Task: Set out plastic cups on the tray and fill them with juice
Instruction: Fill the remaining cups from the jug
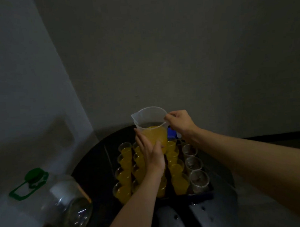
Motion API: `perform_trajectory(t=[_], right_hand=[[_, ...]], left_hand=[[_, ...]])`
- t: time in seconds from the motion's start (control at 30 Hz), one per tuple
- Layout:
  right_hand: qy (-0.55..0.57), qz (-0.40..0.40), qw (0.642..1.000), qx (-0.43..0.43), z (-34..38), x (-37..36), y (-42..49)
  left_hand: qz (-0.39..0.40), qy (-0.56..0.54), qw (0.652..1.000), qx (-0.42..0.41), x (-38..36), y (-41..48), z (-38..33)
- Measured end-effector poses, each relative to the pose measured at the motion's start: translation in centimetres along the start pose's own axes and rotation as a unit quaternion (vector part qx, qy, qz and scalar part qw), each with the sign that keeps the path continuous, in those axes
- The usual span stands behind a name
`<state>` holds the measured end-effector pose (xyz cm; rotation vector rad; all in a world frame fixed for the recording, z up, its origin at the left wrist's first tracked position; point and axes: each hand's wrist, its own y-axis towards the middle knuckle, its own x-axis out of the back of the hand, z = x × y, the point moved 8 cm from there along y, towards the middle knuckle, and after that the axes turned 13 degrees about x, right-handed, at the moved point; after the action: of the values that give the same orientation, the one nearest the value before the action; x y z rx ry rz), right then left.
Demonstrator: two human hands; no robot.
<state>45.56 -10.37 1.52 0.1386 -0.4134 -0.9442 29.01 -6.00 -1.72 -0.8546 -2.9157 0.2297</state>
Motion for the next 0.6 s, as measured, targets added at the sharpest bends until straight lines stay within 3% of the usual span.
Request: perform_trajectory(t=[0.23, 0.6], right_hand=[[-0.026, -0.035, 0.999, -0.009, -1.9, 8.4, -0.5], [-0.086, -0.073, 0.993, -0.03, -5.8, 15.2, 0.4]], left_hand=[[0.063, 0.01, 0.998, 0.001, -7.5, -1.7, 0.9], [0.124, -0.013, 0.992, -0.001, -15.2, -1.0, 3.0]])
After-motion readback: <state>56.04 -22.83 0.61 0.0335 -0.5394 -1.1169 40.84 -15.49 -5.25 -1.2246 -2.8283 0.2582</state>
